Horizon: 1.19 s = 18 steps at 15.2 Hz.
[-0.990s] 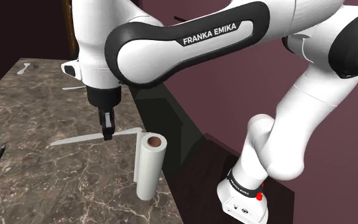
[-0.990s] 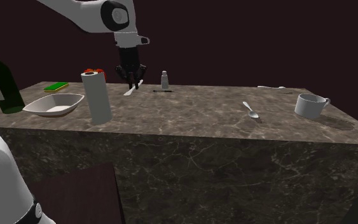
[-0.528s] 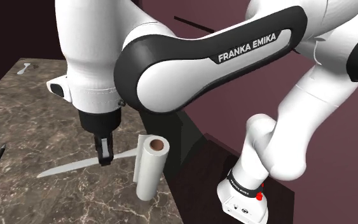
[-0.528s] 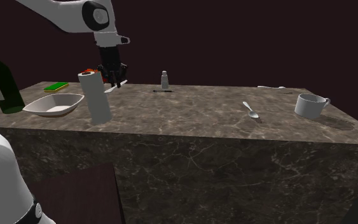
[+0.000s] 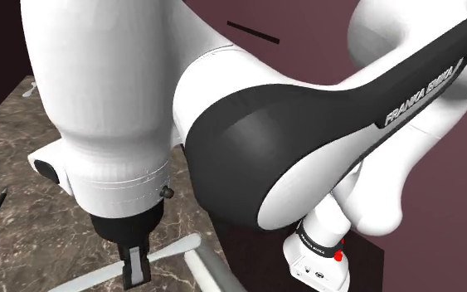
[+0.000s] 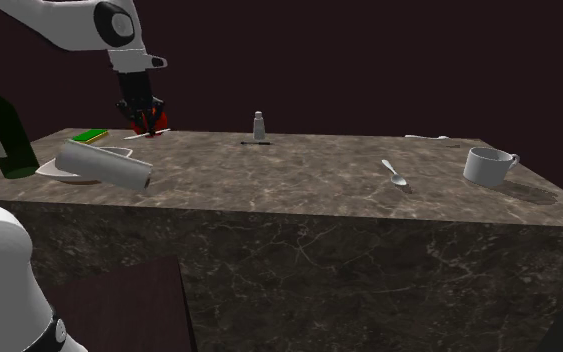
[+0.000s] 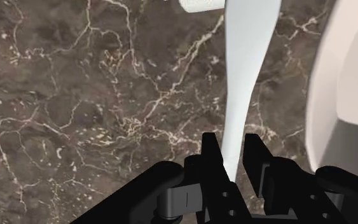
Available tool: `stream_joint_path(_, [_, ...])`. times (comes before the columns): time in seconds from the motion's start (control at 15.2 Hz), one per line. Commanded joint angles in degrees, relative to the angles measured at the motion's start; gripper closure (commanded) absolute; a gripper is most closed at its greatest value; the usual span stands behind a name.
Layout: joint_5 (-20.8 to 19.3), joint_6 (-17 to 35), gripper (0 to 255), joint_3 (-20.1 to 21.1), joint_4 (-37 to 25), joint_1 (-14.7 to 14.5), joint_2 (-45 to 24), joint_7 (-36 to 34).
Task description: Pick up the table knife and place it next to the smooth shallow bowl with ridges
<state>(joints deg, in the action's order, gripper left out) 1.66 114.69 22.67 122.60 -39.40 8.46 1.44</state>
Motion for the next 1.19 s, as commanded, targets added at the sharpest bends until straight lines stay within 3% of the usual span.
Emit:
stream_joint_path(0.0, [-0.1, 0.1, 255, 1.8, -0.6, -1.2, -0.7, -3.1])
stream_joint_path(0.59, [-2.7, -1.3, 255, 9.4, -7.6, -6.7, -7.2, -17.5])
stream_joint_path(1.12, [-9.2, -4.3, 255, 14.4, -18.6, -13.6, -17.8, -31.4])
